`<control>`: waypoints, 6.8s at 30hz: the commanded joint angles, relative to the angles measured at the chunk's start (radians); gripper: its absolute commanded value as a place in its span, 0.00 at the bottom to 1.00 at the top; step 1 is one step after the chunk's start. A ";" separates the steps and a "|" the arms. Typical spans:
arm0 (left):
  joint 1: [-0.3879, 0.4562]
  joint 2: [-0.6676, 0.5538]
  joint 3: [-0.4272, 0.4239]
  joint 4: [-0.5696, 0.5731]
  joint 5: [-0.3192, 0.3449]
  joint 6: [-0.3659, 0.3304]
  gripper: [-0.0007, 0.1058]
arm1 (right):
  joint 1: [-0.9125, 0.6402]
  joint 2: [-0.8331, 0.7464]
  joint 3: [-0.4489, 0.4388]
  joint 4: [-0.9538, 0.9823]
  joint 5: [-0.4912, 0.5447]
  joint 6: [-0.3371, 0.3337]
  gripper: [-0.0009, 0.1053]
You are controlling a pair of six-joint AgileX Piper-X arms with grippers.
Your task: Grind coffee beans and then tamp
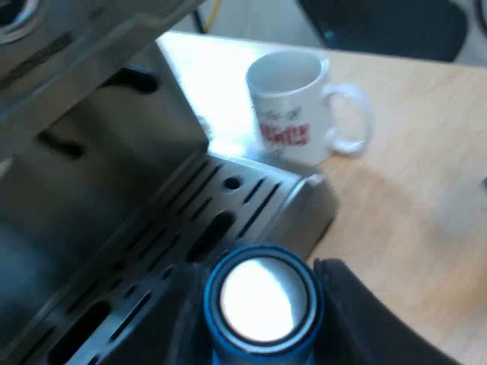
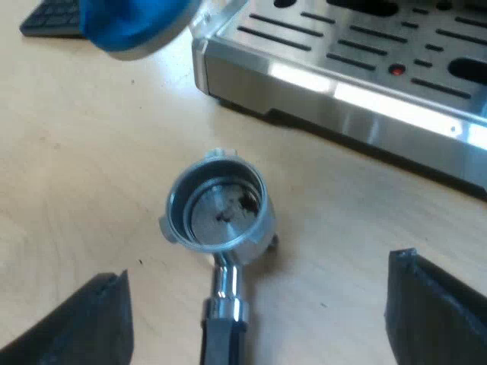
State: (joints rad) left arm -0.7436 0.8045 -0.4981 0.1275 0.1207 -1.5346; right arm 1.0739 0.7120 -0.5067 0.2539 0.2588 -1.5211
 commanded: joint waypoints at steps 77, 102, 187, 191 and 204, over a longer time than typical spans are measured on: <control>0.293 0.512 0.143 -0.268 0.064 -0.011 0.08 | 0.001 0.247 -0.002 -0.356 -0.187 -0.232 0.67; 0.293 0.309 0.143 -0.206 0.064 -0.100 0.78 | 0.001 0.247 -0.002 -0.339 -0.116 -0.175 0.66; 0.631 -0.494 -0.222 0.564 0.133 -0.133 0.78 | -1.035 -0.215 -0.409 0.552 -0.458 -0.280 0.66; 0.631 -0.584 -0.222 0.616 0.096 -0.137 0.78 | -1.035 -0.285 -0.409 0.559 -0.458 -0.301 0.66; 0.631 -0.857 -0.222 0.748 0.070 -0.193 0.78 | -1.035 -0.512 -0.409 0.693 -0.458 -0.397 0.66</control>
State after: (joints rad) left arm -0.1122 -0.0111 -0.7157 0.8648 0.2087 -1.7108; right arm 0.0424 0.2086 -0.9072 0.9443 -0.1897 -1.9000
